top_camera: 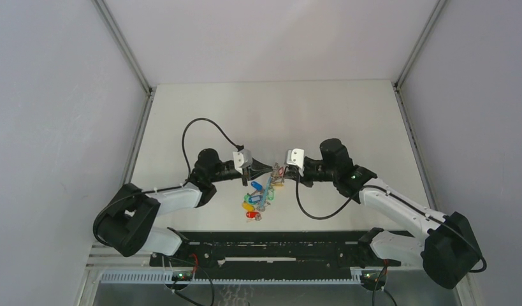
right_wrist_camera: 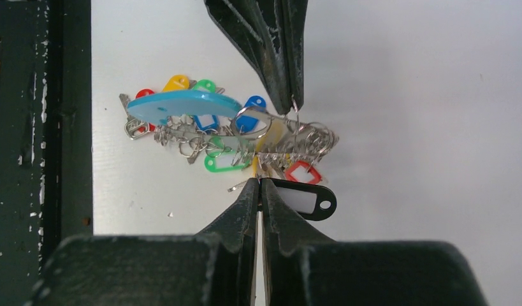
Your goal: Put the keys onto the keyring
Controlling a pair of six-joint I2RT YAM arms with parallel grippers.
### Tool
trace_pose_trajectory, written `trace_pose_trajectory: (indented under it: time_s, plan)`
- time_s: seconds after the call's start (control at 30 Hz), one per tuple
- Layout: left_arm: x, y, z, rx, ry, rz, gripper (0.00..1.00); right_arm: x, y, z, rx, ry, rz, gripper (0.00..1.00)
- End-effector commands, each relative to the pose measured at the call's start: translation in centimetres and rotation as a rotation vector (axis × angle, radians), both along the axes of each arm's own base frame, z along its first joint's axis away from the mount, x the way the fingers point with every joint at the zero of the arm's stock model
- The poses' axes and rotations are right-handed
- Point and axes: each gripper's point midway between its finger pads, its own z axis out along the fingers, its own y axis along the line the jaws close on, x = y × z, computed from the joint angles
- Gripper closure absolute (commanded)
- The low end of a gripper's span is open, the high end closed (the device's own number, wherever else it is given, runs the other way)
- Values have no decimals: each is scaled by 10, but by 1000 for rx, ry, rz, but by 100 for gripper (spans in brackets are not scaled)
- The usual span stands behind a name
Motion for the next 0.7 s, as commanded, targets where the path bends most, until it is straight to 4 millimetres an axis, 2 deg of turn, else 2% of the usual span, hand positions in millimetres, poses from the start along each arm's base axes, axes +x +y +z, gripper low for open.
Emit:
trace_pose_trajectory:
  time_s: [0.0, 0.43, 0.67]
  plan:
    - [-5, -1, 13, -56, -57, -39, 100, 13, 11, 25, 17, -68, 39, 100]
    - [1, -1, 4, -44, -40, -34, 100, 29, 17, 28, -12, -141, -49, 100]
    - [1, -1, 3, -42, -40, -35, 100, 31, 24, 31, -10, -176, -57, 100]
